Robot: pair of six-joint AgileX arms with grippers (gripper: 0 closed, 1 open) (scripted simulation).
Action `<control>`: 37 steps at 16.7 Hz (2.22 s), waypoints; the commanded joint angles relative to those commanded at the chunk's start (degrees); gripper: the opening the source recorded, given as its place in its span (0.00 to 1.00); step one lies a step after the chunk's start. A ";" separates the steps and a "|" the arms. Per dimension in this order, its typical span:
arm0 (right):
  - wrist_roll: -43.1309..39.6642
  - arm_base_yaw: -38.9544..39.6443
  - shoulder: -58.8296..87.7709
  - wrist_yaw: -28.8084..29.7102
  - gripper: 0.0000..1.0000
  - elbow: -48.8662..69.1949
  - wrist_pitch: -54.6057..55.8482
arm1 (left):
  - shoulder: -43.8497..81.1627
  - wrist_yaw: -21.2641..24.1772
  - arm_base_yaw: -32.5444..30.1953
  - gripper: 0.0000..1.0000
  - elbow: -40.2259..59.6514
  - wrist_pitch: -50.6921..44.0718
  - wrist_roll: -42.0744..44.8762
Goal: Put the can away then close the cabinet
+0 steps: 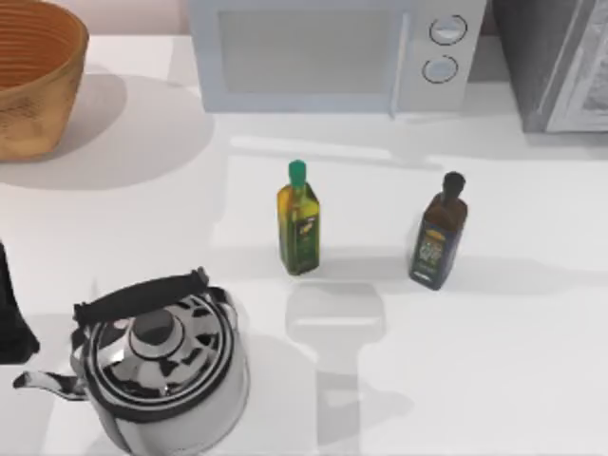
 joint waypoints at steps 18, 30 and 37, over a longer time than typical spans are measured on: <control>0.13 -2.06 -6.32 -2.38 1.00 57.92 -67.46 | 0.00 0.00 0.00 1.00 0.00 0.00 0.00; -0.01 -1.15 -12.00 -1.34 1.00 78.99 -90.98 | 0.00 0.00 0.00 1.00 0.00 0.00 0.00; 0.31 7.45 -10.74 5.96 1.00 79.04 -92.10 | 0.00 0.00 0.00 1.00 0.00 0.00 0.00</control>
